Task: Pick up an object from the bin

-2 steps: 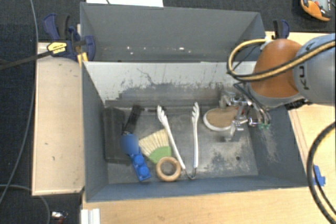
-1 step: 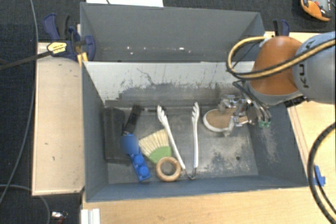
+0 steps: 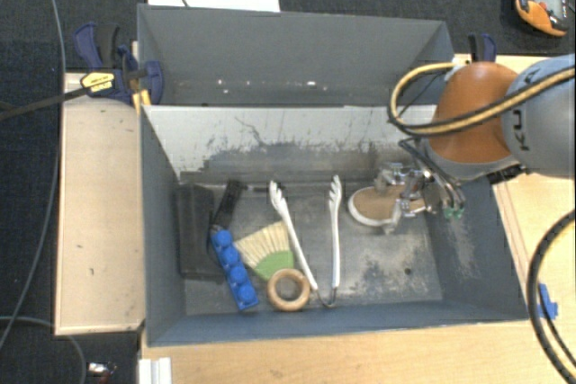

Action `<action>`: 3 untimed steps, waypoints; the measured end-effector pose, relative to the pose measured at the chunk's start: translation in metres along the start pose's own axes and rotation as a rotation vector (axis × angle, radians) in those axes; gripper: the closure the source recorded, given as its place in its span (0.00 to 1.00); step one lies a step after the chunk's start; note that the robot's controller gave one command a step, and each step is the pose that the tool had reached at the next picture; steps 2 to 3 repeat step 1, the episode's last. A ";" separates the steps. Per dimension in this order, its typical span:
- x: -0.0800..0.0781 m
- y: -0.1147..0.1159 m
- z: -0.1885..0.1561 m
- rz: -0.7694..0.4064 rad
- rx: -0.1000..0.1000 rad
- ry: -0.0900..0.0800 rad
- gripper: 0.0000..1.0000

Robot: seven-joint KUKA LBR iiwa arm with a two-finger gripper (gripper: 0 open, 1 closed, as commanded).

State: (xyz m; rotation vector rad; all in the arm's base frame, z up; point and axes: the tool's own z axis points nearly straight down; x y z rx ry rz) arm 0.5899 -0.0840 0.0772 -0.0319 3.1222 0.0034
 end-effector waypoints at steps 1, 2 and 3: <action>0.001 0.001 -0.036 -0.001 -0.002 0.007 1.00; 0.001 0.001 -0.036 -0.001 -0.002 0.007 1.00; 0.001 0.001 -0.036 -0.001 -0.002 0.007 1.00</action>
Offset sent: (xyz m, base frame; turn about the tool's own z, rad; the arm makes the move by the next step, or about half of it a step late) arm -0.0024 0.0007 0.0514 -0.0005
